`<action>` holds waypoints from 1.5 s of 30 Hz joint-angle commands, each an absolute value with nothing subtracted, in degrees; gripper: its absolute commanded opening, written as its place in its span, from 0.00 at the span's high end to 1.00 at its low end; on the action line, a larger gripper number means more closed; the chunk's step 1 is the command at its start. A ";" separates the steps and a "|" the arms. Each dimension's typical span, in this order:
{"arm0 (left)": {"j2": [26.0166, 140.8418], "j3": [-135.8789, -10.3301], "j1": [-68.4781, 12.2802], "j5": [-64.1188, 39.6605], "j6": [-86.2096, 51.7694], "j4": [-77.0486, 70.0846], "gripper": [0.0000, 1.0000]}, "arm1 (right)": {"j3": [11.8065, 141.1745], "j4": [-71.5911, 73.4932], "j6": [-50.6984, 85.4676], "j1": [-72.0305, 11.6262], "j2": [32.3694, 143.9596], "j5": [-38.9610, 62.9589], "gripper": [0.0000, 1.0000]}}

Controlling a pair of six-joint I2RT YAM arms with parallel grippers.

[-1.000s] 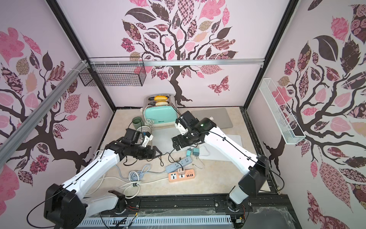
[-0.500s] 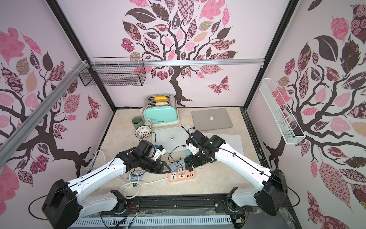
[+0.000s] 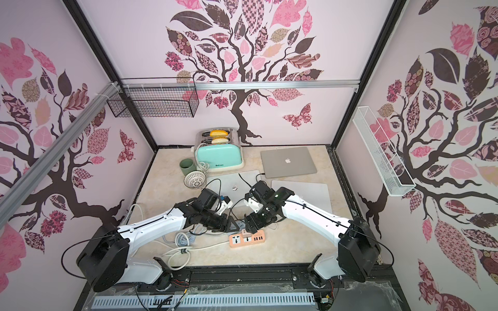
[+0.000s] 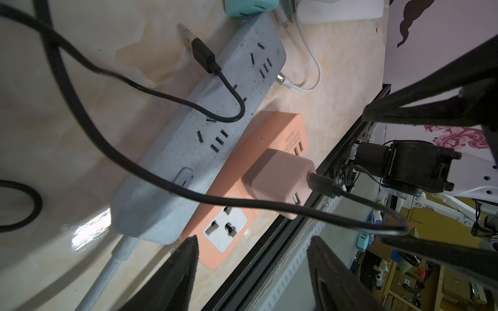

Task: Unplug the laptop charger
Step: Remove the charging cable from the plug.

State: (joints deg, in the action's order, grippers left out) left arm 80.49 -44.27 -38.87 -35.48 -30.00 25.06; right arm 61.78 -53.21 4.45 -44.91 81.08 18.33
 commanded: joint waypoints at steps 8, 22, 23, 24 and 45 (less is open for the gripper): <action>83.50 -46.24 -40.35 -36.09 -29.59 22.51 0.35 | 62.03 -49.12 4.44 -46.52 82.51 18.46 0.31; 87.46 -46.40 -41.86 -33.57 -31.33 19.98 0.35 | 59.71 -45.54 9.66 -47.56 81.75 17.42 0.59; 87.72 -46.54 -41.84 -33.49 -31.44 19.80 0.36 | 59.53 -45.44 9.66 -47.65 81.55 17.41 0.60; 87.88 -46.75 -41.84 -33.34 -31.63 19.86 0.35 | 59.33 -45.30 9.59 -47.64 81.56 17.41 0.62; 89.16 -45.15 -42.96 -31.97 -31.84 21.72 0.39 | 60.05 -45.15 10.67 -49.82 82.53 15.13 0.65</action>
State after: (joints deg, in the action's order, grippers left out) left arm 88.40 -46.96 -42.11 -34.24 -31.77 20.38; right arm 59.09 -45.45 10.15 -49.34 81.28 16.71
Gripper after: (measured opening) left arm 0.613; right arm 0.343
